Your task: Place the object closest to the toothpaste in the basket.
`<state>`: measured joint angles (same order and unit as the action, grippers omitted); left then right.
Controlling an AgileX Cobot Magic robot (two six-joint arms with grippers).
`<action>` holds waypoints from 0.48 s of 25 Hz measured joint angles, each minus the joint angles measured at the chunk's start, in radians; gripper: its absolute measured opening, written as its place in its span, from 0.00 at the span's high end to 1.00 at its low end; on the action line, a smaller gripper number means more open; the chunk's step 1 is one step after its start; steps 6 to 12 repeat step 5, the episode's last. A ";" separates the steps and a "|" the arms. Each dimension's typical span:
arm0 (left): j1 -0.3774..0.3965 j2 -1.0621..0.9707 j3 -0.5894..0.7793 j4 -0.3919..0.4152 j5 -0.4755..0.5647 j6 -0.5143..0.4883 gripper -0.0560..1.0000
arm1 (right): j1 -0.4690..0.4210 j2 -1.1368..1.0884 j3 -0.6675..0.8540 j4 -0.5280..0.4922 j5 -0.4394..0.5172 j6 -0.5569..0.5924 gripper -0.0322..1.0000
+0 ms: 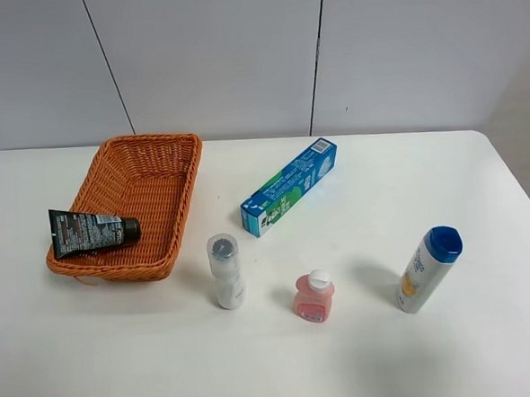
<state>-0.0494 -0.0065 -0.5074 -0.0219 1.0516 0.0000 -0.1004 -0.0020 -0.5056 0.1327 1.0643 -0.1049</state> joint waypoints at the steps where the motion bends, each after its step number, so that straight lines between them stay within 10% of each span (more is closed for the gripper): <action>1: 0.000 0.000 0.000 0.000 0.000 0.000 0.01 | 0.005 0.000 0.000 -0.003 0.000 0.006 0.18; 12: 0.000 0.000 0.000 0.000 0.000 0.000 0.01 | 0.009 0.000 0.000 -0.015 0.000 0.013 0.18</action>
